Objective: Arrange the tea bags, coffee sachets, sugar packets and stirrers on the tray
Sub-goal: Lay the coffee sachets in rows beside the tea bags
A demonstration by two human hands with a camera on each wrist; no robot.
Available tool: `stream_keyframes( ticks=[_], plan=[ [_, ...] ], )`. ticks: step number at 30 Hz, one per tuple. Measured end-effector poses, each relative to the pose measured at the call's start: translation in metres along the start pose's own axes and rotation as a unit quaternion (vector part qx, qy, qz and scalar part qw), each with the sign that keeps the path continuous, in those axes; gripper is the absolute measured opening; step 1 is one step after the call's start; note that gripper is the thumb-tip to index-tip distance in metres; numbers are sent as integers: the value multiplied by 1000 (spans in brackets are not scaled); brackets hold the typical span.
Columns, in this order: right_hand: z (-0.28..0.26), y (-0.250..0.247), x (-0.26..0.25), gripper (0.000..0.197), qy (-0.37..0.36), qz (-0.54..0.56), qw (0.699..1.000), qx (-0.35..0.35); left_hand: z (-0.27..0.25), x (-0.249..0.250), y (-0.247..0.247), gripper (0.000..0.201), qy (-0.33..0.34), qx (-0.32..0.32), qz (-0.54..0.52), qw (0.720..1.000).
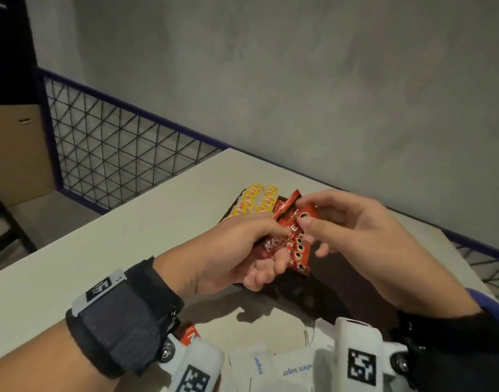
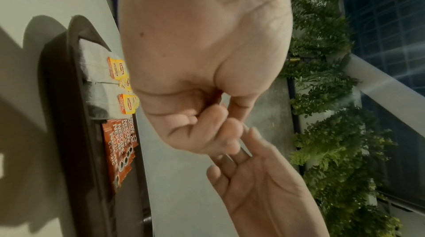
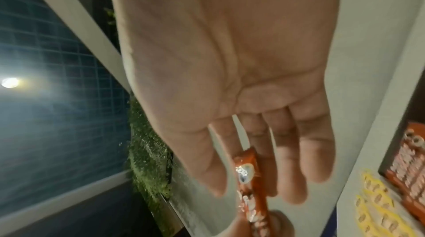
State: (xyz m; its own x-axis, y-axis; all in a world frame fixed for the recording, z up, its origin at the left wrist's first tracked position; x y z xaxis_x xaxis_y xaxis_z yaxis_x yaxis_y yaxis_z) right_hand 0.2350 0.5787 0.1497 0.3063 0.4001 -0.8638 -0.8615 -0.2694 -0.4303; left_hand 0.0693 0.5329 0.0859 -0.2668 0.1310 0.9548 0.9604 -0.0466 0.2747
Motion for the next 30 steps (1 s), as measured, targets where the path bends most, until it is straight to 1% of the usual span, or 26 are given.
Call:
stream_keyframes(
  ticks=[1, 2, 3, 5, 7, 10, 15, 17, 20, 23, 26, 30],
  plan=[
    [3, -2, 3, 10, -9, -8, 1000, 20, 0, 0, 0, 18, 2, 1, 0, 1000],
    [5, -5, 6, 10, -13, -18, 999, 37, 1, -1, -1, 15, 6, 1, -2, 1000],
    [6, -8, 9, 11, -13, -27, 998, 47, 2, -1, -2, 15, 11, 0, -2, 1000],
    [4, -14, 13, 7, -2, -37, 998, 50, 4, -2, -2, 20, 24, 14, 1, 1000],
    [3, -17, 17, 3, 22, -36, 998, 46, 5, -2, -2, 23, 42, 49, 11, 998],
    [5, -18, 25, 7, 61, -45, 996, 37, 8, -4, -4, 30, 61, 116, 24, 991],
    [5, -25, 51, 13, 144, -110, 981, 72, 12, 2, -11, 40, 80, 191, 15, 978],
    [2, -28, 60, 14, 174, -146, 972, 56, 10, 7, -14, 42, 86, 206, -17, 975],
    [4, -25, 69, 10, 211, -198, 957, 1, 7, 11, -17, 51, 84, 211, -72, 971],
    [11, -20, 77, 7, 222, -243, 943, -38, 5, 12, -19, 59, 72, 204, -100, 971],
    [21, -15, 83, 8, 237, -268, 933, -49, 5, 13, -22, 60, 68, 207, -108, 970],
    [33, -10, 91, 24, 265, -256, 929, -43, 6, 15, -25, 58, 69, 218, -110, 967]
  ],
)
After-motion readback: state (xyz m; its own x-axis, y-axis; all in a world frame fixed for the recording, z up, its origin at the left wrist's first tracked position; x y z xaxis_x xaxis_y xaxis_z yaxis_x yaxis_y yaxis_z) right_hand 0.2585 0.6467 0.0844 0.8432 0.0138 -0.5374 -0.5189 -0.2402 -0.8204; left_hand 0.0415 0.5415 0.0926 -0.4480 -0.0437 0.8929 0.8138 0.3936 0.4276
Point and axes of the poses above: each hand's wrist, its own z-axis towards the middle knuckle, its own y-axis out of the palm, x = y × z, the point moved 2 cm from there along z, towards the middle knuckle, and after that the axes turned 10 degrees about x, right-handed, at the moved point
